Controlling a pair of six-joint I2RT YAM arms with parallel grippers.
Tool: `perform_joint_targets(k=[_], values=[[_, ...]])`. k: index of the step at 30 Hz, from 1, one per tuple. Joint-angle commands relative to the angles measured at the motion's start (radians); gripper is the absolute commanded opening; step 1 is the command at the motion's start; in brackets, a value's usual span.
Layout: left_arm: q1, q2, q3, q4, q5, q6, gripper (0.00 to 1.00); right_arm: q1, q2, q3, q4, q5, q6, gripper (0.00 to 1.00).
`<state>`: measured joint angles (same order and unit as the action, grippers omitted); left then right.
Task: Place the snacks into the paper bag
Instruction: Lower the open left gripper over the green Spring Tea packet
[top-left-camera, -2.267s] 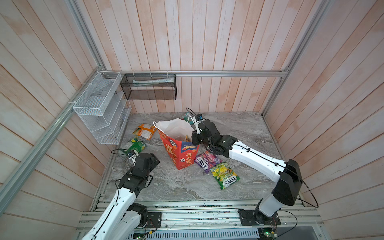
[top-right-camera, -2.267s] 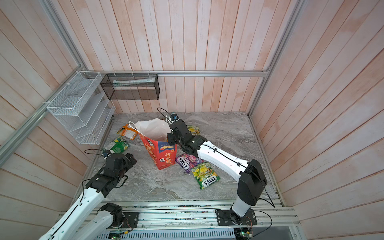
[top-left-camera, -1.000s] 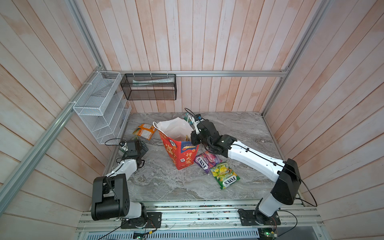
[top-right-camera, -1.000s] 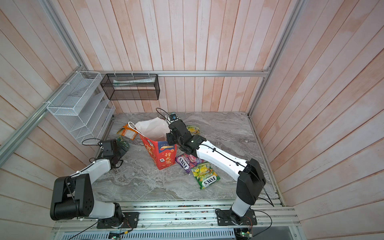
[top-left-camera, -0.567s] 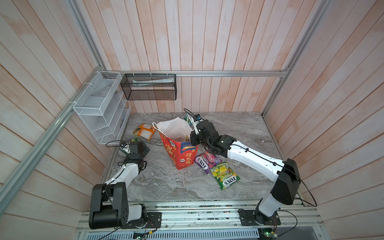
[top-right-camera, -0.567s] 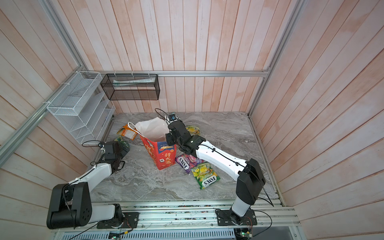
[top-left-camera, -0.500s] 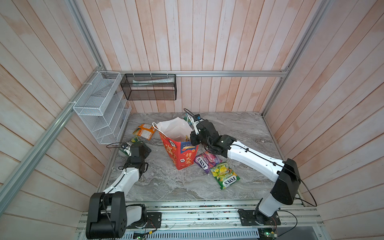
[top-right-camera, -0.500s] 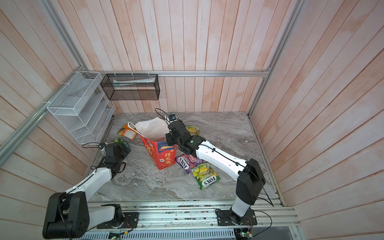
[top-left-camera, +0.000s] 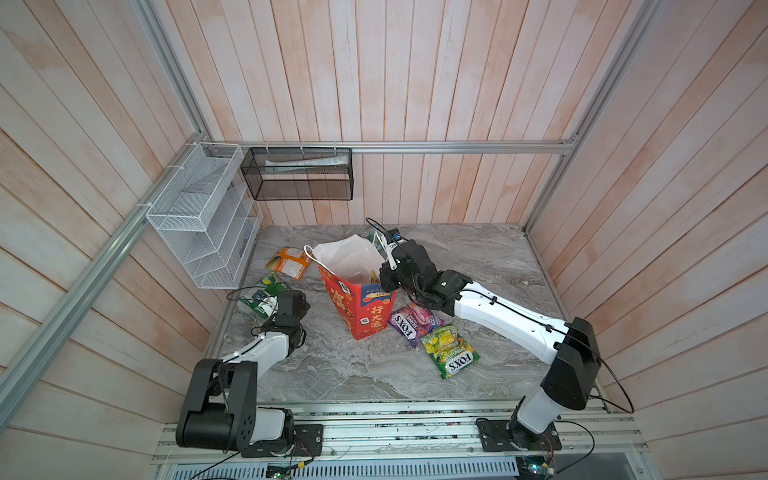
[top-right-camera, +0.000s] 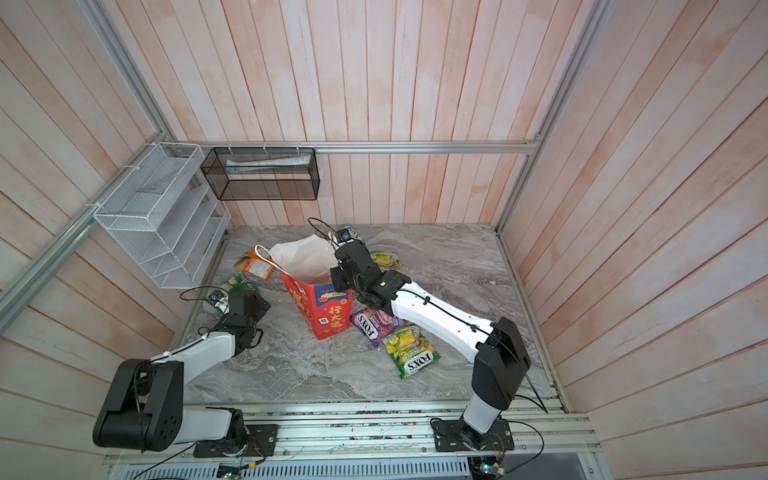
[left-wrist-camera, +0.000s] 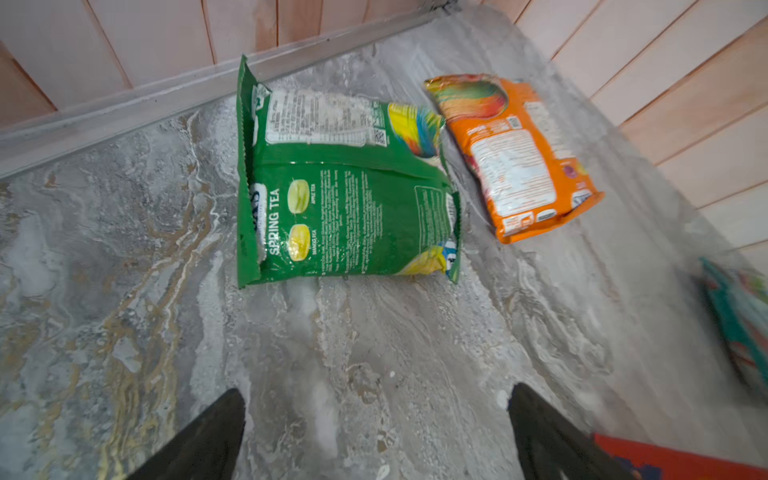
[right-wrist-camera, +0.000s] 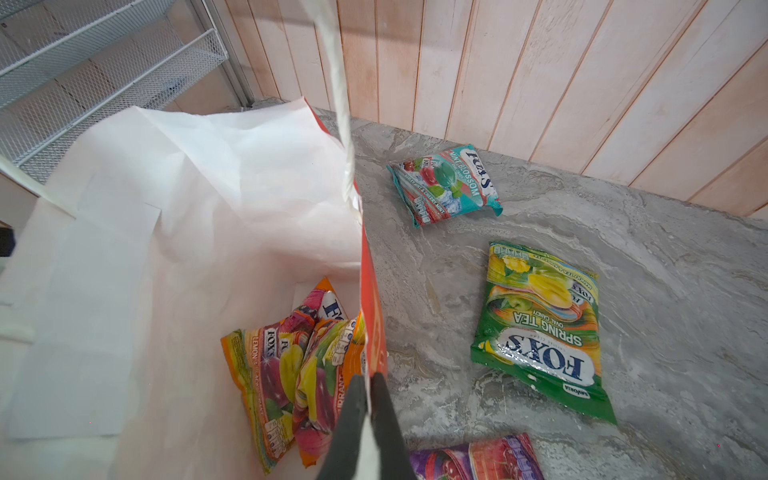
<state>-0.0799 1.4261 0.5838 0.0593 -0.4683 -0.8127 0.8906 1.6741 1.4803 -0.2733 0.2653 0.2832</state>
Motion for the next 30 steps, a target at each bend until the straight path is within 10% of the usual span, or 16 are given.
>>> perform_joint_targets(k=[1, 20, 30], values=[[-0.005, 0.068, 0.131, -0.128, -0.09, -0.058, 1.0, 0.008, 0.018, 0.024, -0.03, 0.018, -0.013, 0.0], [0.002, 0.463, 0.603, -0.628, -0.19, -0.259, 1.0, 0.027, 0.021, 0.041, -0.044, 0.038, -0.035, 0.0], [0.073, 0.544, 0.674, -0.653, -0.067, -0.202, 0.87, 0.046, 0.015, 0.048, -0.048, 0.053, -0.046, 0.0]])
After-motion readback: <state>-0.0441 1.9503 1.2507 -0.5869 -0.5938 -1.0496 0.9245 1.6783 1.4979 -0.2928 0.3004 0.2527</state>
